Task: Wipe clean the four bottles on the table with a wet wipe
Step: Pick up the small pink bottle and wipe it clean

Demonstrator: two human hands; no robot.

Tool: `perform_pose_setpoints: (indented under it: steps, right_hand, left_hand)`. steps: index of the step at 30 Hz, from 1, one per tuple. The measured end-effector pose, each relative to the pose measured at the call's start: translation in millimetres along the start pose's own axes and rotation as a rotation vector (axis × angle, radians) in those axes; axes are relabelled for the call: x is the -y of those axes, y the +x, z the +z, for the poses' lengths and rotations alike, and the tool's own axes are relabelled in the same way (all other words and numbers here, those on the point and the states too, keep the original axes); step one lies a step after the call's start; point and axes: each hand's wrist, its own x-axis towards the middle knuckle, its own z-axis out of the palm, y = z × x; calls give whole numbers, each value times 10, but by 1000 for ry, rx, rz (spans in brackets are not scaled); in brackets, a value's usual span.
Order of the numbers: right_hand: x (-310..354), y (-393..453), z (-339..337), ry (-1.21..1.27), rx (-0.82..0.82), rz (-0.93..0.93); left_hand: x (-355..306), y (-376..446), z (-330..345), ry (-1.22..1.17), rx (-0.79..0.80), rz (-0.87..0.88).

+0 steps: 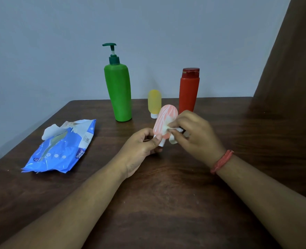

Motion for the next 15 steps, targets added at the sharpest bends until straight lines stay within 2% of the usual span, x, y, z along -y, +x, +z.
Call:
perform_pose_setpoints:
  steps: [2, 6, 10, 13, 15]
  right_hand:
    - [23, -1, 3, -43, 60, -45]
    - [-13, 31, -61, -22, -115, 70]
    - [72, 5, -33, -18, 105, -85]
    - [23, 38, -72, -27, -60, 17]
    - [13, 43, -86, -14, -68, 45]
  left_hand:
    - [-7, -5, -2, -22, -2, -4]
    - [6, 6, -5, 16, 6, 0]
    - [-2, -5, -21, -85, 14, 7]
    - [-33, -22, 4, -64, 45, 6]
    - [-40, -25, 14, -44, 42, -4]
